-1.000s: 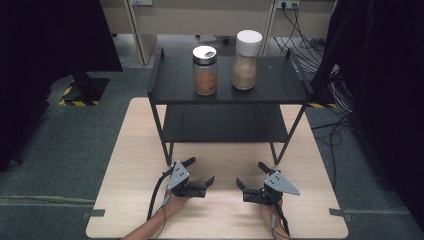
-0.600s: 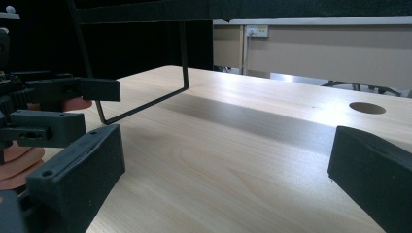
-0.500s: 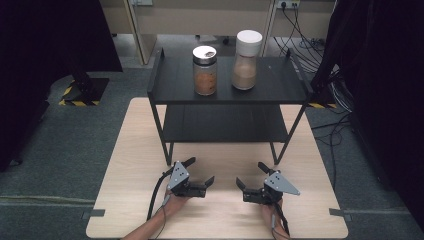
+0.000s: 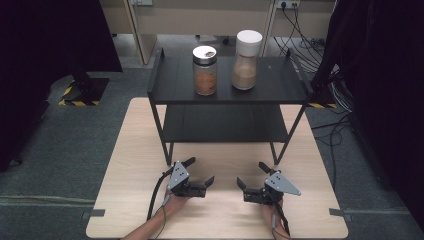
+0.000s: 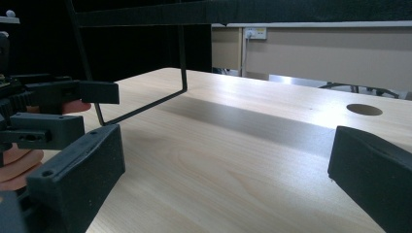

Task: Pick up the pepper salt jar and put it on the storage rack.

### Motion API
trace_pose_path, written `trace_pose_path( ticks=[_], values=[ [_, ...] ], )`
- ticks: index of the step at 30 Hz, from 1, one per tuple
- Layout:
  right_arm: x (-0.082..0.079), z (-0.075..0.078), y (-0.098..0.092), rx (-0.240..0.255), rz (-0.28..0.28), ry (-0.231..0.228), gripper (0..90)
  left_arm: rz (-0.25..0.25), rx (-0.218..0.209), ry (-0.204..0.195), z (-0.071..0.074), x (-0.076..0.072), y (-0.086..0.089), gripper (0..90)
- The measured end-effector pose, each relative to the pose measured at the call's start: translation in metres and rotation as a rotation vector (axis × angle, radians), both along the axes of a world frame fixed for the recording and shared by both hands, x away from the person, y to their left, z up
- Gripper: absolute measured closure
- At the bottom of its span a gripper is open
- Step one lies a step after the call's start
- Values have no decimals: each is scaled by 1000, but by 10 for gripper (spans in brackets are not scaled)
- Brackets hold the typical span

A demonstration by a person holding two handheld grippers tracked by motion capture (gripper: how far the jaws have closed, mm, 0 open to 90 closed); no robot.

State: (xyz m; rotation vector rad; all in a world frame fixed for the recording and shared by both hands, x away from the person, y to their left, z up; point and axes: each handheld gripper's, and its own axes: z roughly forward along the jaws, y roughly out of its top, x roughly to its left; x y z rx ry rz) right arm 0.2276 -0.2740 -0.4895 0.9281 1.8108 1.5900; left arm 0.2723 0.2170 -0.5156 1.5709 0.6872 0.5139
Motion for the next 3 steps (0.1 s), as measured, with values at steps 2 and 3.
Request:
trace_pose_path(
  ticks=[2, 3],
  values=[
    [0, 0, 0, 0, 0, 0, 3, 1, -2, 1, 0, 0, 0, 7],
    [0, 0, 0, 0, -1, 0, 3, 1, -2, 2, 0, 0, 0, 7]
  ],
)
